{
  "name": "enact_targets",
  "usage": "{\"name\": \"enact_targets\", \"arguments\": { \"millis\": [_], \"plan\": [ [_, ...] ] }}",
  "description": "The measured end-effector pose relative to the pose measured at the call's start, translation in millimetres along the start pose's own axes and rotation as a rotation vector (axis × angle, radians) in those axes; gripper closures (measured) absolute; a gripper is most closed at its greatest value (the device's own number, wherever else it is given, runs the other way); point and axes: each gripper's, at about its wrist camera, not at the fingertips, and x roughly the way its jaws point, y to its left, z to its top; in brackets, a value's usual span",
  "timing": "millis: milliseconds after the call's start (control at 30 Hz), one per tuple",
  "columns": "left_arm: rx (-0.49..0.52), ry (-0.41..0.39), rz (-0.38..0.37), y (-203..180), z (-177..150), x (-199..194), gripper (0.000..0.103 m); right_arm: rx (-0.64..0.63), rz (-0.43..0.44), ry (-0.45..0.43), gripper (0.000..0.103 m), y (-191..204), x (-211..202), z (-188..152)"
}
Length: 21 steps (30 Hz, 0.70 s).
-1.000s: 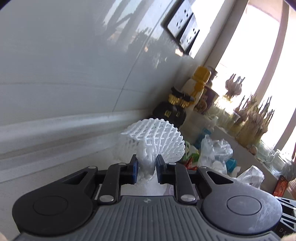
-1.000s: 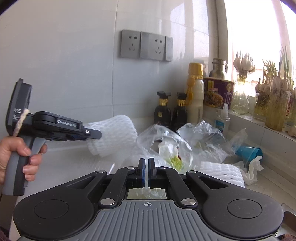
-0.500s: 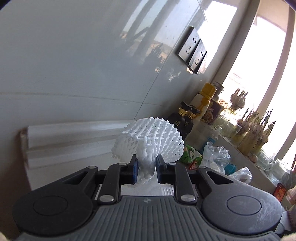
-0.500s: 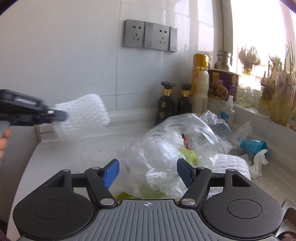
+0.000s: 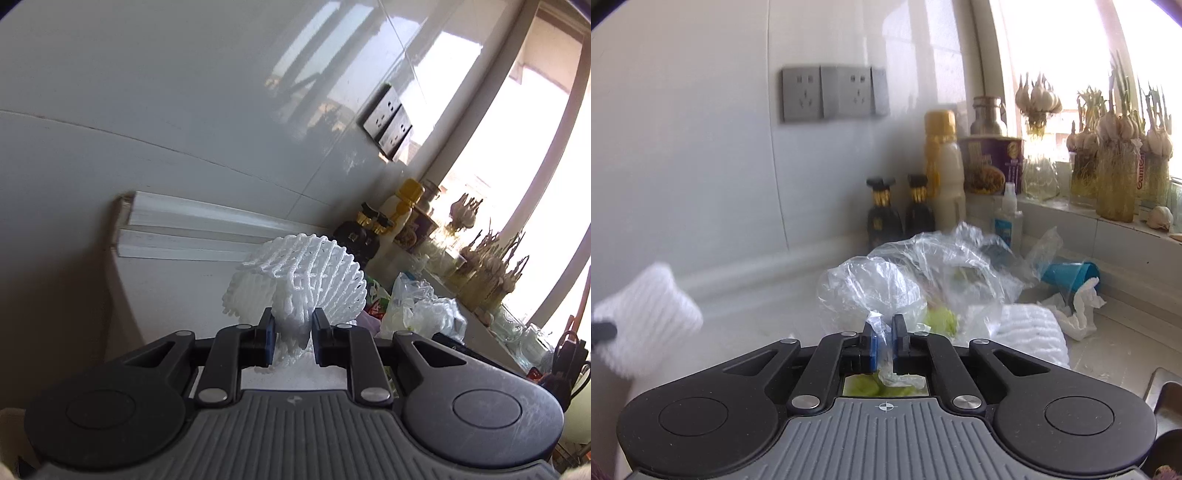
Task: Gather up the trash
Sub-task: 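Grasp a white foam net with the left tool while the right tool grasps a clear plastic bag, then carry the foam net and plastic bag over the bin and open both tools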
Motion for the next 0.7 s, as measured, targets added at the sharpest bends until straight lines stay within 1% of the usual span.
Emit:
{"name": "enact_targets", "arguments": {
  "millis": [200, 367, 500, 600, 700],
  "plan": [
    [0.011, -0.052, 0.072, 7.3, -7.2, -34.1, 0.085, 0.083, 0.141, -0.033, 0.098, 4.2, -16.8, 19.3],
    [-0.009, -0.090, 0.134, 23.3, -17.1, -66.5, 0.085, 0.070, 0.240, -0.054, 0.098, 25.8, -30.5, 31.2],
    [-0.056, -0.088, 0.170, 39.2, -26.2, -81.8, 0.085, 0.029, 0.288, -0.033, 0.098, 46.6, -35.9, 36.5],
    [-0.101, -0.088, 0.194, 51.5, -33.8, -91.1, 0.085, 0.027, 0.321, -0.001, 0.098, 58.5, -37.6, 38.9],
    [-0.134, -0.095, 0.227, 62.2, -41.2, -97.6, 0.085, 0.016, 0.365, 0.008, 0.098, 70.5, -43.0, 40.8]
  ]
}}
